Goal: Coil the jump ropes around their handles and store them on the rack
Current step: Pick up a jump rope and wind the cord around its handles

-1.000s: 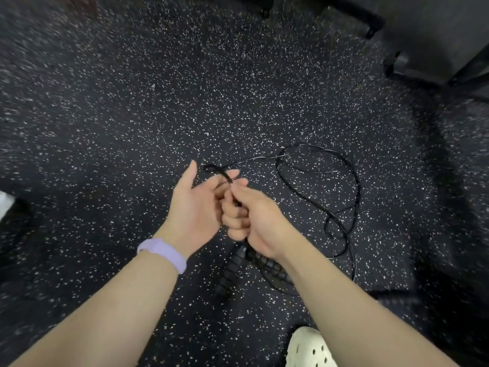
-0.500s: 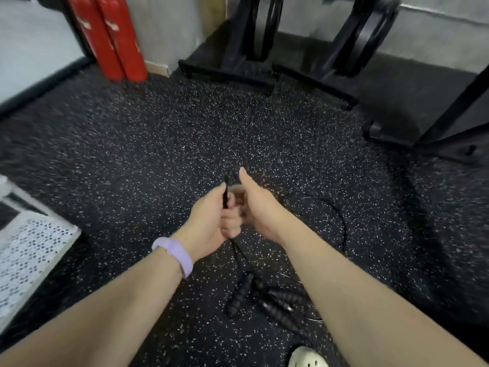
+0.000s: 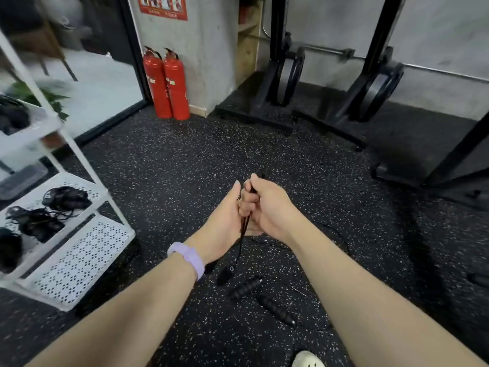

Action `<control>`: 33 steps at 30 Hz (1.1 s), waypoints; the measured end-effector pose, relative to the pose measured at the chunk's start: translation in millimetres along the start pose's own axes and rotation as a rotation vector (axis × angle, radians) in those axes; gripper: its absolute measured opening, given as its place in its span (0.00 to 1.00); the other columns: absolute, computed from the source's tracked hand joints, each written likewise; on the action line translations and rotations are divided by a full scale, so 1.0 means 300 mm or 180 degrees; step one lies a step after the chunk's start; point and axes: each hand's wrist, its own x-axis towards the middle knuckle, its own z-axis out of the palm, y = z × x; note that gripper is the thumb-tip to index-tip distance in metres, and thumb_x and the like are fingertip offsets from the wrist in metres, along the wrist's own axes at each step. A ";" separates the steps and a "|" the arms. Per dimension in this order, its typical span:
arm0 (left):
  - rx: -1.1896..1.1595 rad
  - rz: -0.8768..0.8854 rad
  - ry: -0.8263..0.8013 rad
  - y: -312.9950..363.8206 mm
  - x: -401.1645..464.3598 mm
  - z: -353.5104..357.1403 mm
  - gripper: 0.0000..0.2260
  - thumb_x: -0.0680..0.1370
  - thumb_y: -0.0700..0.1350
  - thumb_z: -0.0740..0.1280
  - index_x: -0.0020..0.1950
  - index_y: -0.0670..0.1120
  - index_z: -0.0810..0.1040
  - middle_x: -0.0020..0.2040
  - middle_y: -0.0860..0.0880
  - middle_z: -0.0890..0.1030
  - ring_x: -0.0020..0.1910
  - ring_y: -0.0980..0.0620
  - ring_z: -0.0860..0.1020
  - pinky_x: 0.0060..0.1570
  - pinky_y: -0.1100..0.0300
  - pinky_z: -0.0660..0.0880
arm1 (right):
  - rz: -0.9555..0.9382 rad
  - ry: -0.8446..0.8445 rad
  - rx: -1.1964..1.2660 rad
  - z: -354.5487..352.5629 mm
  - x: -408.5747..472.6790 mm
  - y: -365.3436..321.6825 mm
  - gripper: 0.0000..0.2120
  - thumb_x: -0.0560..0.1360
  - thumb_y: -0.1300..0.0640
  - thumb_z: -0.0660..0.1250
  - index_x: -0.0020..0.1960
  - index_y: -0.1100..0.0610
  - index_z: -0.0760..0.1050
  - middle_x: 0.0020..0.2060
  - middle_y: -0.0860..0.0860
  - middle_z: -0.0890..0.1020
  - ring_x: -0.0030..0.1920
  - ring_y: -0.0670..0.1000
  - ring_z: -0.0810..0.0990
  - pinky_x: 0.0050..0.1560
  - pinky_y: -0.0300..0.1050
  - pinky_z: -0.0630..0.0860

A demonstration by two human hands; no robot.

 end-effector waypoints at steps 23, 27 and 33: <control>-0.1923 0.0314 0.0626 0.143 -0.281 -0.022 0.16 0.88 0.47 0.51 0.42 0.47 0.66 0.31 0.53 0.61 0.30 0.55 0.58 0.37 0.60 0.58 | 0.0136 -0.0922 -0.1639 -0.026 -0.283 0.346 0.24 0.68 0.38 0.77 0.56 0.52 0.82 0.52 0.48 0.85 0.54 0.52 0.83 0.58 0.52 0.76; -0.2489 0.0305 0.0493 0.150 -0.244 0.000 0.16 0.88 0.46 0.51 0.42 0.46 0.67 0.34 0.52 0.63 0.31 0.55 0.61 0.39 0.61 0.61 | -0.0242 -0.0528 -0.1301 -0.038 -0.288 0.402 0.13 0.70 0.56 0.79 0.44 0.56 0.76 0.45 0.57 0.85 0.48 0.53 0.85 0.51 0.42 0.80; -0.0575 0.0414 0.0798 0.097 -0.219 -0.047 0.19 0.86 0.55 0.56 0.62 0.41 0.76 0.53 0.43 0.86 0.55 0.47 0.84 0.64 0.51 0.74 | 0.0092 -0.0122 -0.0057 -0.057 -0.263 0.319 0.04 0.75 0.54 0.76 0.47 0.53 0.83 0.43 0.59 0.84 0.44 0.60 0.85 0.53 0.58 0.82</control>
